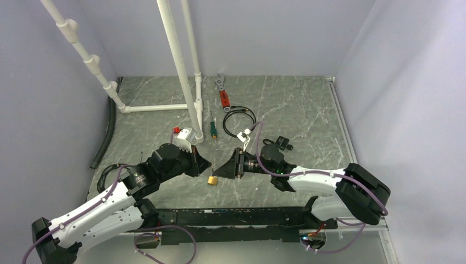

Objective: Unlock with the key

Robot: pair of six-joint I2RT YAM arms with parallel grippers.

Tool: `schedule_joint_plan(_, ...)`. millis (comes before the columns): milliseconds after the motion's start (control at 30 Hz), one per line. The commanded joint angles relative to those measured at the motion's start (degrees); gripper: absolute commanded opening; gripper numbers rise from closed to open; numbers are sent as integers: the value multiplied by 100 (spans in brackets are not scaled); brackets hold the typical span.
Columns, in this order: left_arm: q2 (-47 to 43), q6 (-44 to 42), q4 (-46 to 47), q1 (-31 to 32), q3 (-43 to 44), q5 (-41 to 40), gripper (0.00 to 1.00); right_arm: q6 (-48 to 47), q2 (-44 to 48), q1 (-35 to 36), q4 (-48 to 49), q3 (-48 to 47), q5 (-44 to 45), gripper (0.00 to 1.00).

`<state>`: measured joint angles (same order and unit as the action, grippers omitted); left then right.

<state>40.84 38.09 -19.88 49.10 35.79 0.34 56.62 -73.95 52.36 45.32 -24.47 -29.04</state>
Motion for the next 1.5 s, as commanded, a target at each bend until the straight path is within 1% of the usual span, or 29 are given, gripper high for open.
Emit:
schedule_joint_plan(0, -80, 104, 328, 21, -77, -16, 0, 202, -200, 76, 761, -270, 93, 45)
schedule_joint_plan(467, -451, 214, 185, 21, -255, -21, 0, 341, -787, 178, 902, -595, 208, 33)
schedule_joint_plan(533, -490, 230, 154, 27, -282, -184, 0, 327, -804, 187, 835, -654, 227, 26)
schedule_joint_plan(633, -531, 232, 146, 21, -305, -224, 0, 253, -836, 224, 634, -754, 282, 16)
schedule_joint_plan(733, -543, 235, 121, 22, -304, -279, 0, 192, -812, 246, 444, -823, 316, 1)
schedule_joint_plan(900, -581, 224, 64, 21, -300, -386, 0, 51, -665, 273, -160, -910, 537, 0)
schedule_joint_plan(1100, -614, 209, -56, 27, -300, -498, 0, -116, -546, 284, -714, -1030, 546, 0)
schedule_joint_plan(1167, -638, 188, -124, 23, -288, -561, 7, -223, -446, 284, -965, -1073, 569, 0)
schedule_joint_plan(1233, -664, 151, -235, 28, -247, -630, 19, -373, -315, 279, -1377, -1155, 598, 0)
schedule_joint_plan(1300, -705, 95, -357, 28, -202, -666, 29, -527, -168, 275, -2009, -1319, 611, 0)
schedule_joint_plan(1367, -772, 34, -428, 28, -182, -696, 33, -645, 6, 275, -2626, -1442, 698, 0)
schedule_joint_plan(1467, -839, -43, -543, 25, -171, -826, 36, -728, 271, 245, -3348, -1620, 794, 0)
